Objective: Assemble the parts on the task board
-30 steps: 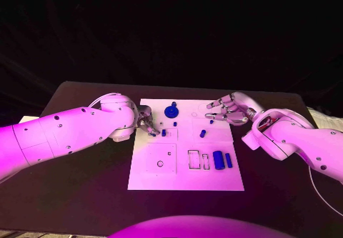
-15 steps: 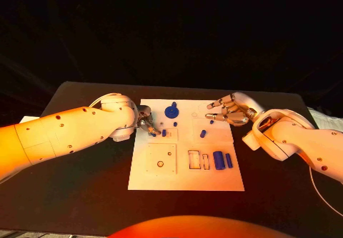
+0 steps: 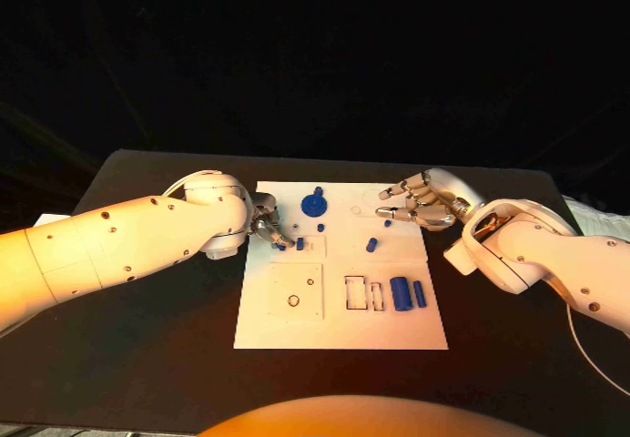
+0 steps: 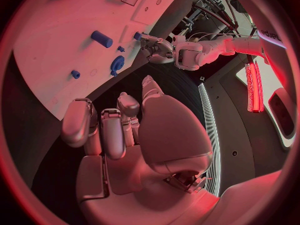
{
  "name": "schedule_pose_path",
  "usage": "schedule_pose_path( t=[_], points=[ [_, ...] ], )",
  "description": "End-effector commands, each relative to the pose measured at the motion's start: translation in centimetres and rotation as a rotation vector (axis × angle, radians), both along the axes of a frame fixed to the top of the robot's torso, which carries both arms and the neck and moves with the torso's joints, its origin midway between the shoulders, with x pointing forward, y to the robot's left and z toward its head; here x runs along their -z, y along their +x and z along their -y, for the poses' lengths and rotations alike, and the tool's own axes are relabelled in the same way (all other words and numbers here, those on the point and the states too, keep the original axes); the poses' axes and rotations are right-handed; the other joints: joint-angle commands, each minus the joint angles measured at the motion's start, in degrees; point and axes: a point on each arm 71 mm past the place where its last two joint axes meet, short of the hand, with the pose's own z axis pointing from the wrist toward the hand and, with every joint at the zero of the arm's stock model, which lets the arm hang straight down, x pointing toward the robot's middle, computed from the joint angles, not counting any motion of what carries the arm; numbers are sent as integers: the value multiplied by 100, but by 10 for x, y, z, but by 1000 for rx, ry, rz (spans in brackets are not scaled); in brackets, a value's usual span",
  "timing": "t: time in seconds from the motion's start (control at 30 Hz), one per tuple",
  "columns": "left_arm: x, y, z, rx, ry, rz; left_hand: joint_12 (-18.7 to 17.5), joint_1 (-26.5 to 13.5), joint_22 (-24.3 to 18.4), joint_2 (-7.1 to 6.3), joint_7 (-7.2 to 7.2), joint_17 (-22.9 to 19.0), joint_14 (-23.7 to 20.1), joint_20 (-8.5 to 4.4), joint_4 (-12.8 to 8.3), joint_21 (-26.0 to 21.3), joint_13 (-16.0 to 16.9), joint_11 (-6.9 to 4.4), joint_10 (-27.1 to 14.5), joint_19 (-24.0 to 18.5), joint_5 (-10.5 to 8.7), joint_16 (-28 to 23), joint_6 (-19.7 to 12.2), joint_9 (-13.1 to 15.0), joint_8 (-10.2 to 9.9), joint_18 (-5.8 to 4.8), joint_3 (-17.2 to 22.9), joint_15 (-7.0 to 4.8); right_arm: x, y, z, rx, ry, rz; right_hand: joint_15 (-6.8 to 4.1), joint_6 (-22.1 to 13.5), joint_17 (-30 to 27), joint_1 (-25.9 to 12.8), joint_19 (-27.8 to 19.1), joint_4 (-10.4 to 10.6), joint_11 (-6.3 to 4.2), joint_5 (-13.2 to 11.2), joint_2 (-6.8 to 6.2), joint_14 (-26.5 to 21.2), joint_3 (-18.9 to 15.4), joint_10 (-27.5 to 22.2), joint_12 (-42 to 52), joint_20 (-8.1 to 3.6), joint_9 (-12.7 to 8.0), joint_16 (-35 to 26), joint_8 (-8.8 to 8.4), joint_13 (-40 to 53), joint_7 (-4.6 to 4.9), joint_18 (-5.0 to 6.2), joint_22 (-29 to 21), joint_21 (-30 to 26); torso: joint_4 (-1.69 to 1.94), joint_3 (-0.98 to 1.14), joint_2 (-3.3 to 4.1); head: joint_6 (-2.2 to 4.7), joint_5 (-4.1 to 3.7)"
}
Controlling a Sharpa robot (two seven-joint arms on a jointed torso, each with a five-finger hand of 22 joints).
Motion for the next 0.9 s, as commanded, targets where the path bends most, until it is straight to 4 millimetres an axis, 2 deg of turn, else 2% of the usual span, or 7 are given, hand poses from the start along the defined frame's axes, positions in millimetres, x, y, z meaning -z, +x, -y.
schedule_pose_path(
  t=[0.03,0.5,0.63,0.9],
  points=[
    [7,-3,2,16,20,-35,32,-72,777,-19,10,1509,593,4,47,28,18,-1,22,324,46,17,25,2,-14,-97,-3,10,1,-1,-1,-17,-3,-4,14,5,189,-27,-35,-3,-17,37,29,311,-28,-41,-18,-4,1,-37,-17,-10,-3,33,-4,-34,-2,-1,-2,0,-4],
    [7,-3,1,25,39,-48,48,-165,803,-100,0,1509,593,-1,172,50,33,-8,43,334,72,17,72,7,-8,-103,-59,6,1,0,-2,-18,-2,-8,15,3,180,-40,-42,6,-16,47,32,310,-39,-46,-22,-4,1,-44,-17,-14,-2,36,-21,-44,-10,2,-6,18,-8],
    [6,-2,1,26,43,-49,51,-184,806,-107,0,1509,593,-2,200,52,36,-8,46,335,73,17,78,7,-8,-104,-68,5,1,0,-2,-18,-2,-9,15,3,171,-46,-46,10,-16,51,34,308,-43,-48,-24,-4,1,-51,-18,-16,-2,38,-30,-49,0,-7,-12,20,-19],
    [7,-2,2,29,51,-54,60,-216,814,-122,-1,1509,593,-3,252,59,47,-9,52,338,73,17,89,7,-9,-106,-90,4,2,0,-3,-20,-2,-10,15,3,171,-46,-46,10,-16,51,34,308,-43,-48,-24,-4,1,-51,-18,-16,-2,38,-30,-49,6,0,-1,20,-9]
  ],
)
